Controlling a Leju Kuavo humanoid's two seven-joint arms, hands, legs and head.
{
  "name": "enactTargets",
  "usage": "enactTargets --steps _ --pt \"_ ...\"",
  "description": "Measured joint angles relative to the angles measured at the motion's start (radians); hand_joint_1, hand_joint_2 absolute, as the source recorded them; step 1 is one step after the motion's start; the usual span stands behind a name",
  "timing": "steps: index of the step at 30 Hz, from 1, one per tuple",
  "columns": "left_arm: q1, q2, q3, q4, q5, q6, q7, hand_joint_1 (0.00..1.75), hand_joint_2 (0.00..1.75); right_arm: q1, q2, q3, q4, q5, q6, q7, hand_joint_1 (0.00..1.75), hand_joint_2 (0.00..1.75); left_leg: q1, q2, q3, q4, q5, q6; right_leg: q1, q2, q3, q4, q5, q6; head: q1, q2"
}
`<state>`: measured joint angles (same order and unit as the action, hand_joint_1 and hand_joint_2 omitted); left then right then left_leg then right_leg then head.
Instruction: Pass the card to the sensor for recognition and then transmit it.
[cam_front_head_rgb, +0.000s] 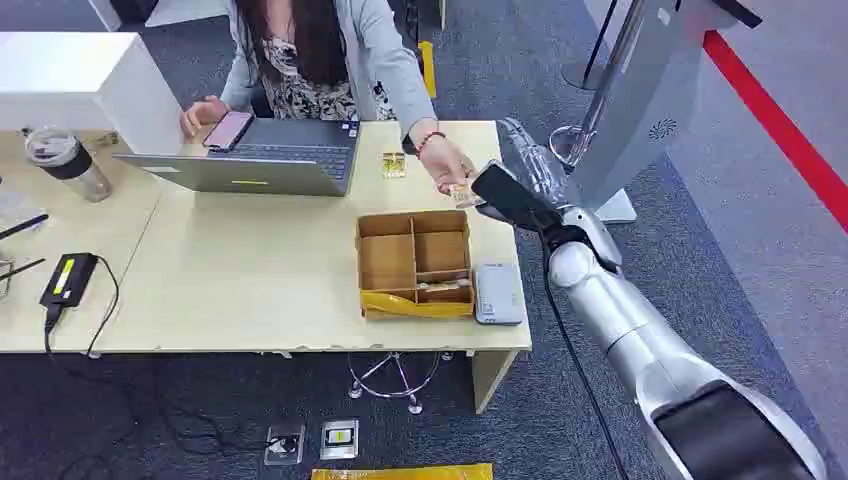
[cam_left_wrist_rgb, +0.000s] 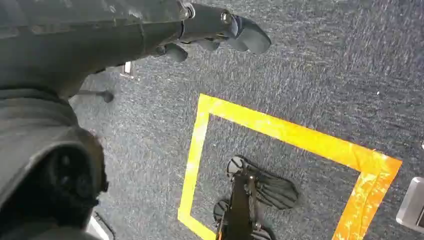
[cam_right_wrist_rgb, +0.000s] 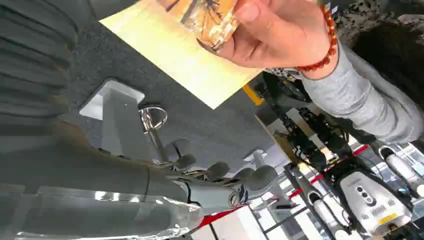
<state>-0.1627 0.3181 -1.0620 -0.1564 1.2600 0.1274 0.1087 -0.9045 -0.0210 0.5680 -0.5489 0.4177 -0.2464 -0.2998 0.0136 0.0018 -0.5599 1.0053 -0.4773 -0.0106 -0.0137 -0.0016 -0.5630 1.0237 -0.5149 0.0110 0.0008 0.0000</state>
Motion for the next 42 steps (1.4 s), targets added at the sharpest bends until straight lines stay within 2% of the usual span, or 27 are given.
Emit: enactTargets --steps 1,2,3,4,12,23,31,35,42 --pt "0.000 -0.002 0.000 0.000 0.000 0.000 0.000 0.00 0.00 0.000 0.000 0.001 0.000 0.000 0.001 0.003 0.00 1.75 0.000 0.000 0.000 0.000 0.000 0.000 0.000 0.000 0.000 0.000 0.000 0.000 0.000 0.000" --pt "0.000 -0.002 -0.001 0.000 0.000 0.000 0.000 0.00 0.00 0.000 0.000 0.002 0.001 0.000 0.003 0.005 0.72 1.75 0.000 0.000 0.000 0.000 0.000 0.000 0.000 0.000 0.000 0.000 0.000 0.000 0.000 0.000" --pt "0.000 -0.003 -0.002 0.000 0.000 0.001 0.000 0.00 0.00 0.000 0.000 0.002 0.002 -0.001 0.005 0.010 1.55 1.75 0.000 0.000 0.000 0.000 0.000 0.000 0.000 0.000 0.000 0.000 0.000 0.000 0.000 0.000" --pt "0.000 -0.003 -0.003 0.000 0.000 0.001 0.000 0.00 0.00 0.000 0.000 0.002 0.002 -0.003 0.006 0.011 1.75 1.75 0.000 0.000 0.000 0.000 0.000 0.000 0.000 0.000 0.000 0.000 0.000 0.000 0.000 0.000" --pt "0.000 -0.003 -0.006 0.000 0.003 0.008 0.000 0.00 0.00 0.009 -0.001 0.002 0.002 -0.050 -0.055 -0.037 1.75 1.75 0.000 0.000 0.000 0.000 0.000 0.000 0.000 0.000 0.000 0.000 0.000 0.000 0.000 0.000" --pt "0.000 -0.003 -0.011 0.000 0.003 0.006 0.000 0.00 0.00 0.012 -0.002 0.001 -0.003 -0.063 -0.065 -0.059 1.75 1.75 0.000 0.001 0.000 0.000 0.000 0.000 0.000 0.001 0.000 0.000 0.000 0.000 0.000 0.000" --pt "0.001 -0.003 -0.016 0.000 0.022 0.013 0.000 0.00 0.00 0.021 -0.003 0.001 -0.026 -0.065 -0.063 -0.051 1.75 1.75 0.000 0.001 0.001 0.000 0.000 0.000 0.000 0.001 0.000 0.000 0.000 0.000 0.000 0.000" --pt "0.002 -0.003 -0.016 0.000 0.037 0.019 0.000 0.00 0.00 0.053 -0.023 0.002 -0.066 -0.023 -0.060 -0.025 1.75 1.75 0.000 0.000 0.001 0.000 0.000 0.000 0.000 0.001 0.000 0.000 0.000 0.000 0.000 0.000" --pt "0.005 -0.002 -0.016 0.000 0.059 0.029 0.014 0.00 0.00 0.139 -0.098 0.004 -0.161 0.040 -0.012 0.025 1.75 1.75 0.000 0.000 0.000 0.000 0.000 0.000 0.000 0.001 0.000 -0.001 0.000 0.000 0.000 0.000"
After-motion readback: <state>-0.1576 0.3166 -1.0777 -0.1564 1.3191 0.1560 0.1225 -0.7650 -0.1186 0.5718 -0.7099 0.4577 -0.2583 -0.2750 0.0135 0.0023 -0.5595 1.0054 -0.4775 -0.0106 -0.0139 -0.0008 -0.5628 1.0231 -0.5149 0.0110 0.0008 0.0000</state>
